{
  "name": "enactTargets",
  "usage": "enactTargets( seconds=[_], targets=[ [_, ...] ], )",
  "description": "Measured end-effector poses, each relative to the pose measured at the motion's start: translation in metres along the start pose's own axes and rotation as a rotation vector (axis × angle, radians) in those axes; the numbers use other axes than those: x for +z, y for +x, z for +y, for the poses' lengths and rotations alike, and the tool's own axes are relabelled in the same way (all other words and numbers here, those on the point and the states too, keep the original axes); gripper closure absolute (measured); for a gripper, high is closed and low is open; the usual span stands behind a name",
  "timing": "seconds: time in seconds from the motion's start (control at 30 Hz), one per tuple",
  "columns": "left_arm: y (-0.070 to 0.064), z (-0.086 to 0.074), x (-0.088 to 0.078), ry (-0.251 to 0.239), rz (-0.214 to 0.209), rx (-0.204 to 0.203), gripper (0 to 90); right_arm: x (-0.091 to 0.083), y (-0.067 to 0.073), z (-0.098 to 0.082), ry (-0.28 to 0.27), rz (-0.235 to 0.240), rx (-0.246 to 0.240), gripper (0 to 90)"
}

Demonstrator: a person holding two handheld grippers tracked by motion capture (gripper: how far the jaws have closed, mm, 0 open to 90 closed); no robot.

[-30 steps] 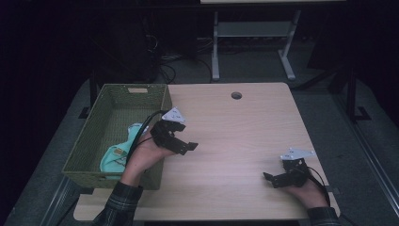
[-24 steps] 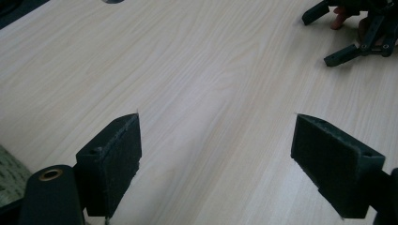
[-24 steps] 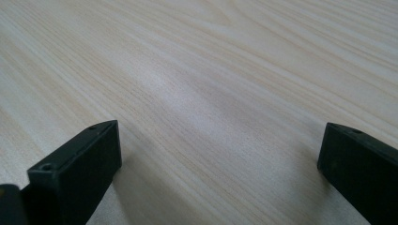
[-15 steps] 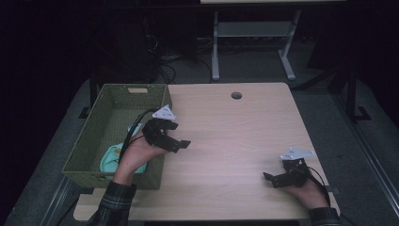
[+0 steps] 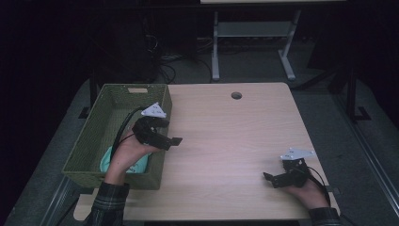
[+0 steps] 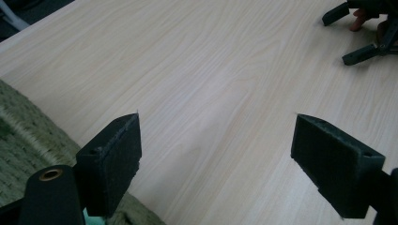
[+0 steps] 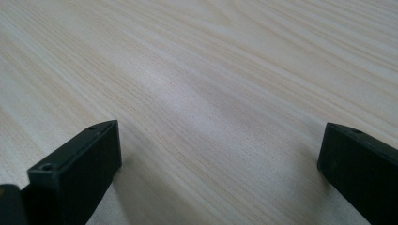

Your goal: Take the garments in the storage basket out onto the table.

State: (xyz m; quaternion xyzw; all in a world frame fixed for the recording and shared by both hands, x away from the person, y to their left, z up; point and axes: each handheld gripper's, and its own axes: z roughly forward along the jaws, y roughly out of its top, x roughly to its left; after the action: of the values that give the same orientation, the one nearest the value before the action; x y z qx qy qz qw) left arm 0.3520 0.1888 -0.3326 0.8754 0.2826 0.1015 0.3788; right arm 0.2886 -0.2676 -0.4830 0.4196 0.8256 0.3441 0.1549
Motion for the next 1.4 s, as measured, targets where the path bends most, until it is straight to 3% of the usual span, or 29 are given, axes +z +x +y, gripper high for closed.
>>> enactTargets(
  seconds=[0.93, 1.4],
  targets=[
    [0.03, -0.021, -0.033, -0.012, 0.084, -0.076, 16.0, 0.0, 0.0, 0.0, -0.001, 0.002, -0.001, 0.0],
    [0.044, -0.034, -0.047, 0.004, 0.153, -0.093, 16.3, 0.0, 0.0, 0.0, 0.0, 0.002, -0.001, 0.0]
  ],
)
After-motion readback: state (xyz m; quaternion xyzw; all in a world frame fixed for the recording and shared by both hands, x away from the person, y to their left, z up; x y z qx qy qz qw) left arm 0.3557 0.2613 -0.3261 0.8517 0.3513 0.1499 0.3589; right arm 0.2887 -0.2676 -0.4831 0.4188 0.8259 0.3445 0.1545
